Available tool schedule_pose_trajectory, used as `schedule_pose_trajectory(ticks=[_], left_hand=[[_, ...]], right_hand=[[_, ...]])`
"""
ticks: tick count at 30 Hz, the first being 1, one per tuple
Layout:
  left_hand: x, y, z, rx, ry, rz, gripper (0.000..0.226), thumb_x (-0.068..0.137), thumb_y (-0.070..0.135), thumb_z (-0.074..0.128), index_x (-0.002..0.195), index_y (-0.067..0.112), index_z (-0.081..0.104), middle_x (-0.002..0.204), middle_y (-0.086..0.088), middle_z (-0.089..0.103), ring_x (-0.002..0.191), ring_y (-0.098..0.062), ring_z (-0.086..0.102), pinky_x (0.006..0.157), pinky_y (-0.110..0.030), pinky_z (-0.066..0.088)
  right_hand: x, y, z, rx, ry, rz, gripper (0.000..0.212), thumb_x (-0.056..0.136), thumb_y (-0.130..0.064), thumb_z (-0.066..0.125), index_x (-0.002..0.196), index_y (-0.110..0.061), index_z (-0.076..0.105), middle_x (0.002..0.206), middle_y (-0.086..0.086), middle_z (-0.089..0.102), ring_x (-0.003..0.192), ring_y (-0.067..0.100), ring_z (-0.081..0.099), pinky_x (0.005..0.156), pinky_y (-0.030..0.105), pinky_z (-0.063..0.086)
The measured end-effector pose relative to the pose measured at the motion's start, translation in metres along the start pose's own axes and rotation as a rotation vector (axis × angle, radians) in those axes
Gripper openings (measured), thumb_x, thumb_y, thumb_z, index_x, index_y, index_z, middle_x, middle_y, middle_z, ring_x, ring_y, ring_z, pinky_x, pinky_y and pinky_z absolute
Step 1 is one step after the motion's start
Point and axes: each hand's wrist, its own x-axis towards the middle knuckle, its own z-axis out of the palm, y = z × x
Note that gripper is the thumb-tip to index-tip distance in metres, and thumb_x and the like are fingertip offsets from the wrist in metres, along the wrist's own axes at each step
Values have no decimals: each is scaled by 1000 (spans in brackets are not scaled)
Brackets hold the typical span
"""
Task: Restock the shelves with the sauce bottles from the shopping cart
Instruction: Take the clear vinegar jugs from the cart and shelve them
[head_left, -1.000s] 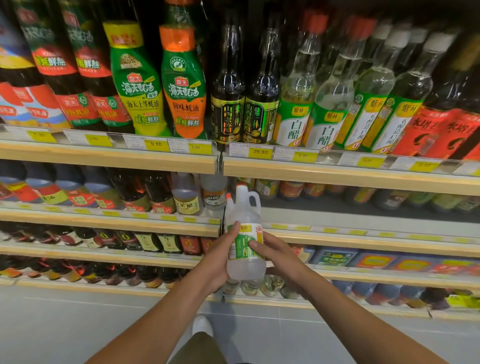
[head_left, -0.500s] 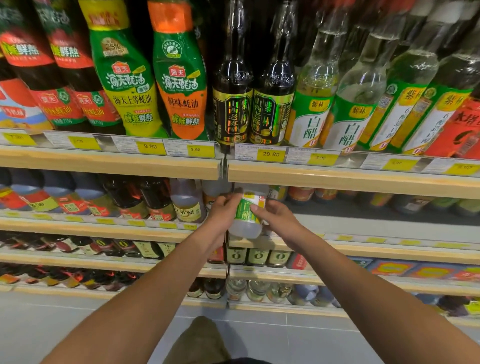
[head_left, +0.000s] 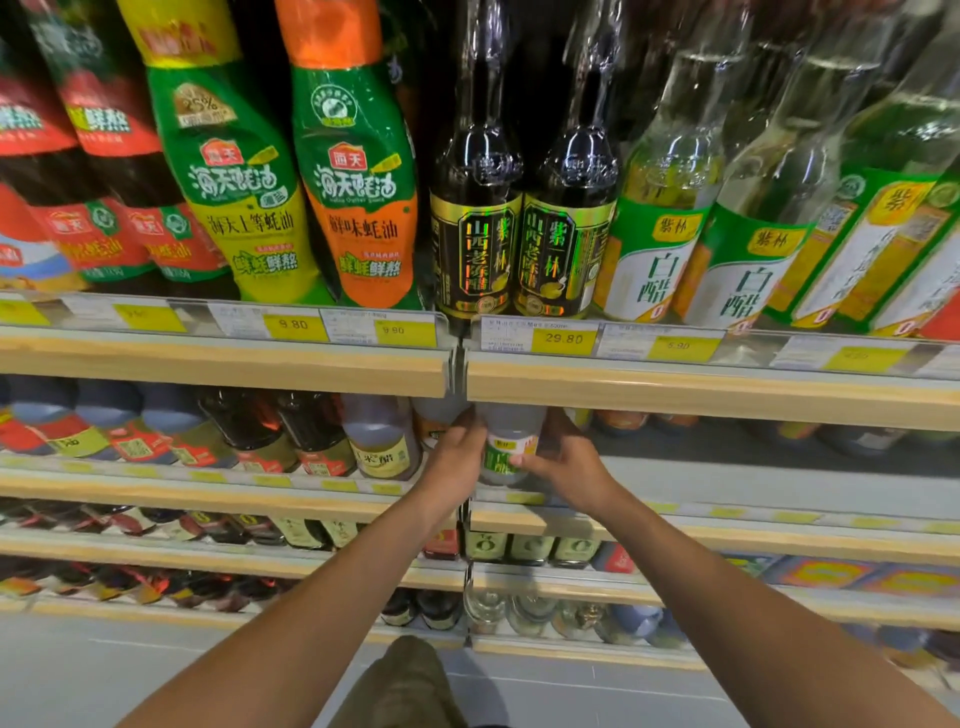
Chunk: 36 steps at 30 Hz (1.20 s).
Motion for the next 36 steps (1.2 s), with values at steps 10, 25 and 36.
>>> schedule_pose_trajectory(ticks=[10,25,36], left_hand=[[4,-17,6,44,92,6,22,105,37,48,102,16,51,97,-11,60,89,-18,56,77,-30,40],[-88,-6,-14,205,52,138,30,106,28,49,136,28,50,131,16,50,110,-2,51,94,-18,42],[-155,-61,-93,787,236,316,63,99,50,51,155,29,34,166,4,22,155,-19,13,123,-38,19]], right_hand=[[-7,13,-1,-54,8,-21,69,73,-50,79,135,-27,56,128,-12,67,119,7,61,101,42,51],[-79,-12,-32,-339,37,-157,72,78,-50,79,138,-25,49,133,-7,46,122,8,45,101,25,39],[-100,-56,46,-531,-133,-504,80,80,-58,71,149,-30,39,157,-5,33,143,18,34,114,39,37]])
